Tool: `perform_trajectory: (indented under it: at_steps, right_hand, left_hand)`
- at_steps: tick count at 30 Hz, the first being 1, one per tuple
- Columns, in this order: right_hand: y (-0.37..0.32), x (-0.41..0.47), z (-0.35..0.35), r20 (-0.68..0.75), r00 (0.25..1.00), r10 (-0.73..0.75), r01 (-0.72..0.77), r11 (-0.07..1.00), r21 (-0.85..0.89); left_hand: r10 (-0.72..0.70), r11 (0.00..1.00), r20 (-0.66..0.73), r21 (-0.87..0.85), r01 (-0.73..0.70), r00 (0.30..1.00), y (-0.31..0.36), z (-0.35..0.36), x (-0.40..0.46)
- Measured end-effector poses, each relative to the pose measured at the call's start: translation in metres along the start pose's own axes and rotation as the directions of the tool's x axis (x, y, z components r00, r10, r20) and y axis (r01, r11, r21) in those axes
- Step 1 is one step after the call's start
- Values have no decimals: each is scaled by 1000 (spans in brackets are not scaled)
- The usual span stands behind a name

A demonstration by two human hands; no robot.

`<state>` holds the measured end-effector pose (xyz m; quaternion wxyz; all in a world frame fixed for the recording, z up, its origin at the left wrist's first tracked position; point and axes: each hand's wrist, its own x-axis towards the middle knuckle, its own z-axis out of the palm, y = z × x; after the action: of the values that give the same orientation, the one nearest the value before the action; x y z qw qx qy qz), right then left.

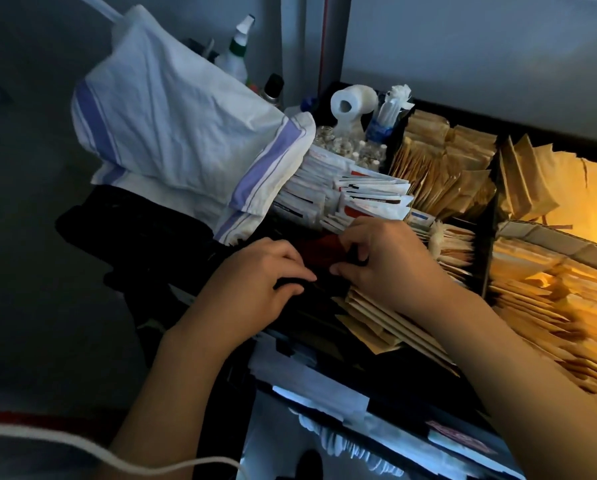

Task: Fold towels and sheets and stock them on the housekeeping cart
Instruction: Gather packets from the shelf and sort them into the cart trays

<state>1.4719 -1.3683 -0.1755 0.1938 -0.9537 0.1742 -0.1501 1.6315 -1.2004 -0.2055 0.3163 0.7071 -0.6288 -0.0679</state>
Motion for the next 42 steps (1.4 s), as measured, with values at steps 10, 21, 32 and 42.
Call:
perform_trajectory:
  at_steps: [10,21,32,42]
  right_hand:
    - [0,-5,3,-17,999,44,-43,997,65]
    - [3,-10,5,1,999,41,-41,999,-20]
    - [-5,-7,27,69,996,56,-37,969,-244]
    - [14,-33,-23,-28,996,89,-89,996,-18]
  left_hand:
    - [61,975,-90,219,-40,994,10,11,-1]
    - [-7,1000,-205,24,12,979,9,20,-8]
    - [-97,982,-233,133,130,968,-2,22,13]
    - [-11,997,-265,73,31,964,9,10,18]
